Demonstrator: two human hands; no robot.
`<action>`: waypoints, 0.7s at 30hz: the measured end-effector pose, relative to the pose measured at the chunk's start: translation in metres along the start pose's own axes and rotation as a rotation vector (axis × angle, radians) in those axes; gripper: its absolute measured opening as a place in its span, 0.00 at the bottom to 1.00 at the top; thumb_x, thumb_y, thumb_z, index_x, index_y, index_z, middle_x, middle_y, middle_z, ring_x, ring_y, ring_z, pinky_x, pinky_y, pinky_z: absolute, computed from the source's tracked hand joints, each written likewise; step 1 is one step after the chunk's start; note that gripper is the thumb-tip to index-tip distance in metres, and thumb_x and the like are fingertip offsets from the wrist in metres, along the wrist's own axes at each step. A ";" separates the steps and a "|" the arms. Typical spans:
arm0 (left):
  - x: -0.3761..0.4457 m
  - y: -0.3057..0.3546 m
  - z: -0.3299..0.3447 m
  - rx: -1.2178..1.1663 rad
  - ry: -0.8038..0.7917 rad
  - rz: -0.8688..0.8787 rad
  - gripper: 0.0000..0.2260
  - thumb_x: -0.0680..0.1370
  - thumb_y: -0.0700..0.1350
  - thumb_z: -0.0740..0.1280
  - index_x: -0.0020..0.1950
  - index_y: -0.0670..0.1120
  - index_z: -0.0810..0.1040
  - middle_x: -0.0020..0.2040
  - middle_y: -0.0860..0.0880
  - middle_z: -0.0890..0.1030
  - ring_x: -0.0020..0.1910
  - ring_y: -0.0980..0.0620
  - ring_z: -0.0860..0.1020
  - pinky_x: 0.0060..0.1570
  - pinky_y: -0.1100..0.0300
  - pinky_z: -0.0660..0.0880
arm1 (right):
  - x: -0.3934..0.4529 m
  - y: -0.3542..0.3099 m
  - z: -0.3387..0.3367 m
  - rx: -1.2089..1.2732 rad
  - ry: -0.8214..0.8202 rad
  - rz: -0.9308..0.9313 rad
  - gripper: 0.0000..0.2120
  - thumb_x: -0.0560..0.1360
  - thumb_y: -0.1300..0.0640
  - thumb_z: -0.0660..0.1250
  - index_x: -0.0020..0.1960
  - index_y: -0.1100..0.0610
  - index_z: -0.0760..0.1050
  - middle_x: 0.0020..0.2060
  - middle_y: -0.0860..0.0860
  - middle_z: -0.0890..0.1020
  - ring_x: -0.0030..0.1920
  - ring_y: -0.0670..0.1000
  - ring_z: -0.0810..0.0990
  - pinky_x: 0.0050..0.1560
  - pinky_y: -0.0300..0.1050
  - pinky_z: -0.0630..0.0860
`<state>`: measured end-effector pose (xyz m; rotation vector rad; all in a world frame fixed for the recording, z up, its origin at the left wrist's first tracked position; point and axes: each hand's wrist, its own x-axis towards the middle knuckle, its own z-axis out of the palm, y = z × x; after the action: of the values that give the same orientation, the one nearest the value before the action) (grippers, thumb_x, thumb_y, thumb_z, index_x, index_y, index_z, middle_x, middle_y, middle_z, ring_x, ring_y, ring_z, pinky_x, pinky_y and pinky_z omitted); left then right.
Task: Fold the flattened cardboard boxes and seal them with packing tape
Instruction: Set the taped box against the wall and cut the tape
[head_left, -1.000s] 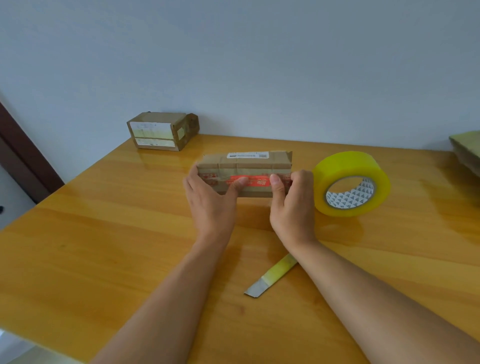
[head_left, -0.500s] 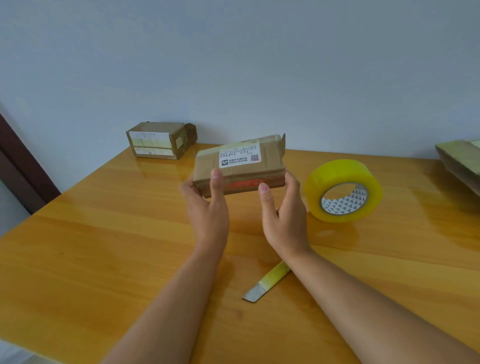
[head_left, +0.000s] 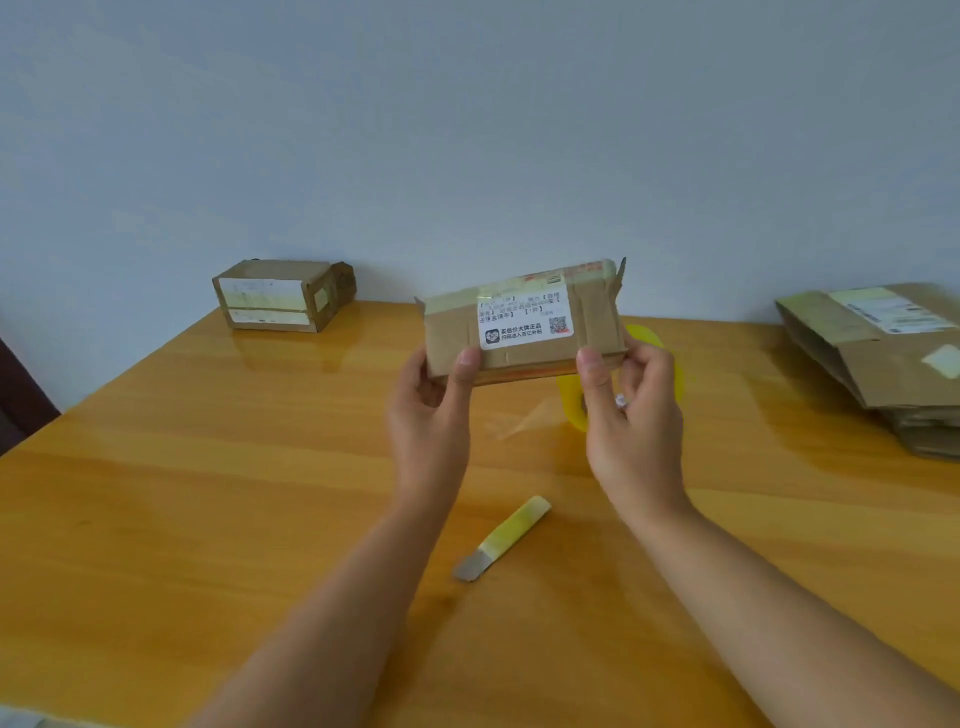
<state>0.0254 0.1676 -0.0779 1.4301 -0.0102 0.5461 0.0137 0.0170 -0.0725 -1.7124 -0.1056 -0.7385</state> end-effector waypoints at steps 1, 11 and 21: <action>-0.008 0.002 0.005 -0.006 -0.038 0.012 0.12 0.79 0.49 0.69 0.62 0.49 0.78 0.53 0.53 0.84 0.53 0.59 0.82 0.48 0.66 0.77 | 0.000 0.001 -0.013 -0.009 0.031 0.021 0.23 0.75 0.41 0.62 0.61 0.55 0.69 0.44 0.38 0.75 0.46 0.36 0.76 0.40 0.26 0.70; -0.055 0.001 0.020 0.243 -0.061 0.076 0.26 0.72 0.66 0.67 0.65 0.53 0.75 0.53 0.58 0.81 0.51 0.62 0.78 0.50 0.62 0.76 | -0.051 0.029 -0.074 -0.045 0.008 0.126 0.16 0.78 0.43 0.62 0.58 0.52 0.79 0.46 0.45 0.84 0.49 0.43 0.83 0.44 0.33 0.75; -0.063 -0.019 0.022 0.264 -0.098 0.101 0.19 0.78 0.54 0.68 0.67 0.48 0.74 0.58 0.54 0.81 0.59 0.58 0.78 0.59 0.52 0.77 | -0.048 0.045 -0.074 0.047 -0.061 0.234 0.08 0.81 0.52 0.64 0.58 0.52 0.76 0.44 0.41 0.85 0.45 0.38 0.82 0.43 0.32 0.75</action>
<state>-0.0161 0.1236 -0.1127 1.7201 -0.0921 0.5750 -0.0354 -0.0476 -0.1290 -1.6691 0.0353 -0.5066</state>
